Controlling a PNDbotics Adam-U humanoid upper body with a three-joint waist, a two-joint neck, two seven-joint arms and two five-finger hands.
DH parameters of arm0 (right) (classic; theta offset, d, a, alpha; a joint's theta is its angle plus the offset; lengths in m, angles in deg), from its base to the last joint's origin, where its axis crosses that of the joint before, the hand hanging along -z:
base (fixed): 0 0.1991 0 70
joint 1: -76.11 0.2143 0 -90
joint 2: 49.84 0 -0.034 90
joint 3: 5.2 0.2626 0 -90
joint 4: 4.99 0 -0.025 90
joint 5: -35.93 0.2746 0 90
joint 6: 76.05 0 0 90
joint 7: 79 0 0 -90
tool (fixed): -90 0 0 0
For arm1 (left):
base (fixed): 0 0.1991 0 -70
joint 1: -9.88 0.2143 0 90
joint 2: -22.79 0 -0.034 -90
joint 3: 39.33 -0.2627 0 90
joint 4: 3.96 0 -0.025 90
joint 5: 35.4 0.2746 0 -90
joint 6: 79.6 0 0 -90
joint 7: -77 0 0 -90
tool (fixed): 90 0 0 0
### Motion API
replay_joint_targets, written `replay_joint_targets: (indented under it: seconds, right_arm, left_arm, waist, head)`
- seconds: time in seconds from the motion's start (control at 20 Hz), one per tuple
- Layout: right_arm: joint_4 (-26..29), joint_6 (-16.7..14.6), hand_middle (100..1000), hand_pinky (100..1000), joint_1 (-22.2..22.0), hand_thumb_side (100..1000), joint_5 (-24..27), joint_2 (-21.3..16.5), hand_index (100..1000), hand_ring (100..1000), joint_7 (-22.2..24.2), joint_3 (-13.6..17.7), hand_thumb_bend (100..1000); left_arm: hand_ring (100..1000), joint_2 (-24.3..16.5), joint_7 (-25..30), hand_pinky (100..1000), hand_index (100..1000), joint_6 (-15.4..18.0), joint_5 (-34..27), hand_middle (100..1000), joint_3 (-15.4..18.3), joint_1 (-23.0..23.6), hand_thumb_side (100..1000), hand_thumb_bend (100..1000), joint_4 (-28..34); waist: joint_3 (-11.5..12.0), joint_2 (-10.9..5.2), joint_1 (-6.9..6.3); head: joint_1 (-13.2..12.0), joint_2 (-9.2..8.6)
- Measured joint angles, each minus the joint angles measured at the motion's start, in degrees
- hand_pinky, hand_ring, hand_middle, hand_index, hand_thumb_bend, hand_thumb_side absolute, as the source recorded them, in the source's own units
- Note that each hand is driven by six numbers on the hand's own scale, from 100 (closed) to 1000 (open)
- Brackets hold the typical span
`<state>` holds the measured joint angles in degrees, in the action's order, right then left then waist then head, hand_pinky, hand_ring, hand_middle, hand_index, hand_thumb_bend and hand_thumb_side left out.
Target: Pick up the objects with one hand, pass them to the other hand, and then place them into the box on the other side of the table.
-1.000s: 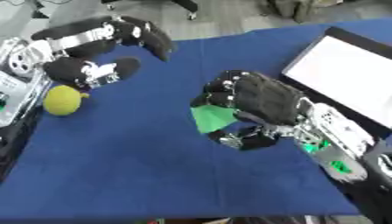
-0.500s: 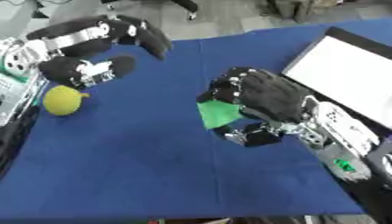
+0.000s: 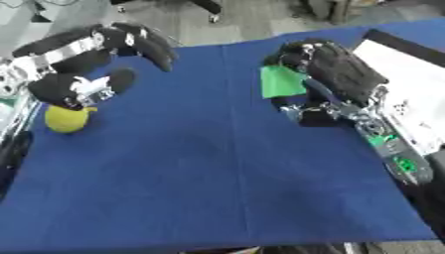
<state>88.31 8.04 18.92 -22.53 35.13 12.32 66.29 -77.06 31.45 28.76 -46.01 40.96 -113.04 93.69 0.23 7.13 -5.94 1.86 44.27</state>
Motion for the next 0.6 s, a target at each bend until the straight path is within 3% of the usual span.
replay_joint_targets:
  seconds: [0.05, 0.1, 0.4, 0.5, 0.6]
  right_arm:
    - [-1.47, 0.61, 199, 708, 0.03, 100, -0.03, 0.0, 796, 642, -0.99, 0.62, 100]
    - [-2.66, 1.1, 202, 707, 0.05, 164, -0.05, 0.0, 811, 655, -1.83, 1.12, 100]
    - [-15.17, 9.09, 212, 714, 1.25, 273, 0.53, -1.11, 835, 672, -8.75, 9.58, 100]
    - [-18.4, 10.82, 265, 734, 1.45, 239, 0.91, -1.61, 866, 710, -10.29, 11.29, 100]
    - [-21.13, 12.42, 438, 772, 1.47, 202, 1.19, -2.11, 924, 782, -10.19, 12.48, 100]
  left_arm:
    - [731, -0.01, -0.42, 805, 812, 0.07, 0.04, 778, 0.26, 0.34, 700, 100, 0.05]
    - [730, -0.03, -0.75, 802, 813, 0.14, 0.07, 778, 0.51, 0.6, 670, 100, 0.09]
    - [727, 0.1, -7.4, 798, 814, 0.02, 1.71, 778, 5.88, 8.37, 622, 100, 0.18]
    - [727, 0.19, -9.5, 798, 815, -0.24, 2.44, 778, 7.3, 9.84, 616, 100, 0.15]
    - [728, 0.62, -11.2, 798, 818, -0.49, 3.37, 780, 8.51, 11.2, 600, 100, -0.02]
  waist:
    - [0.04, 0.0, -0.01]
    - [0.06, 0.0, -0.01]
    - [0.65, 0.0, -0.02]
    - [0.8, 0.0, -0.01]
    - [0.98, 0.0, 0.02]
  head:
    - [0.21, 0.0]
    - [0.37, 0.0]
    - [2.42, 0.0]
    - [2.84, 0.0]
    - [3.14, 0.0]
